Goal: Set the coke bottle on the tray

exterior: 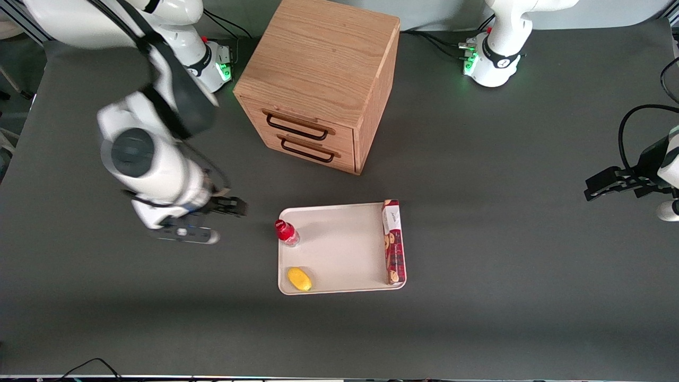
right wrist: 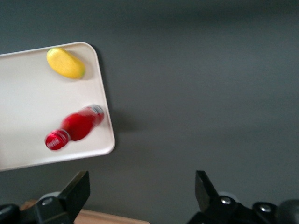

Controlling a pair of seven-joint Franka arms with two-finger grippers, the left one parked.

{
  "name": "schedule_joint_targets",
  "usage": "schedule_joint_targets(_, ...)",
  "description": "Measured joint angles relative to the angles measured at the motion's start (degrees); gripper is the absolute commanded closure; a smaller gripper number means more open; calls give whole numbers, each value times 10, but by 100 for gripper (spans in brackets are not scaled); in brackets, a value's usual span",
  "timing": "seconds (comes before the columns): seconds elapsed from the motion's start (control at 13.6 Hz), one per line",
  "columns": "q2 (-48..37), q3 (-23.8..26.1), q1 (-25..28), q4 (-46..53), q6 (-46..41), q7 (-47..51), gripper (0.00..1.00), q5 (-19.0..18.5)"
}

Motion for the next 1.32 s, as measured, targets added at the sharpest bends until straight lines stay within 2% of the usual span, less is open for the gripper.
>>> schedule_joint_targets(0.15, -86, -89, 12, -27, -25, -91, 0, 38)
schedule_joint_targets(0.29, -168, -182, 50, -81, -35, -125, 0, 58)
schedule_joint_targets(0.44, -239, -274, 97, -150, -36, -172, 0, 64)
schedule_joint_targets(0.59, -276, -335, 115, -195, -34, -219, 0, 65)
schedule_joint_targets(0.73, -285, -354, 114, -212, -28, -230, 0, 67)
schedule_joint_targets(0.95, -284, -354, 113, -216, -25, -230, 0, 86)
schedule_joint_targets(1.32, -283, -356, 106, -212, -16, -230, 0, 88)
